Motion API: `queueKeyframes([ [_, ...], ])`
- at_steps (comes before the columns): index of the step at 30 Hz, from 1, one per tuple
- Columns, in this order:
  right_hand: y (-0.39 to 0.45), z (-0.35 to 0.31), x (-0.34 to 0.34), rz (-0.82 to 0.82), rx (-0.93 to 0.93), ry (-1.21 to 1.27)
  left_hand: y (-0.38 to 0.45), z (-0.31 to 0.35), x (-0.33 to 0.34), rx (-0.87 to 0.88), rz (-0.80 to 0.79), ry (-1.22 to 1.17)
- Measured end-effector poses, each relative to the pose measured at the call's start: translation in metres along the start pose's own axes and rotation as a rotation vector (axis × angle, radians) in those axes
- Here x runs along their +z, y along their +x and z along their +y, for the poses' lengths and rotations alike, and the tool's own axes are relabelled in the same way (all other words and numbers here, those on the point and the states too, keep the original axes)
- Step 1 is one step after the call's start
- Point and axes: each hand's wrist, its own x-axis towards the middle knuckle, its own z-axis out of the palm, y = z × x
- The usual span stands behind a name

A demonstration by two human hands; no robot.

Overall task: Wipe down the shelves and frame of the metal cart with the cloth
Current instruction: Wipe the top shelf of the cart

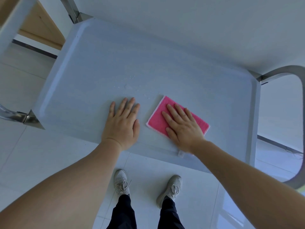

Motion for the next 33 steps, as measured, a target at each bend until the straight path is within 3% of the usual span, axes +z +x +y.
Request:
queueKeyframes([
  [19, 0.129, 0.101, -0.046, 0.16, 0.406, 0.106, -0.001, -0.004, 0.003, -0.004, 0.072, -0.044],
  [28, 0.126, 0.091, -0.044, 0.146, 0.402, 0.103, 0.0, -0.004, 0.002, 0.001, 0.067, -0.035],
  [33, 0.103, 0.058, -0.035, 0.118, 0.297, 0.08, 0.001, -0.004, 0.002, 0.0, 0.054, -0.035],
])
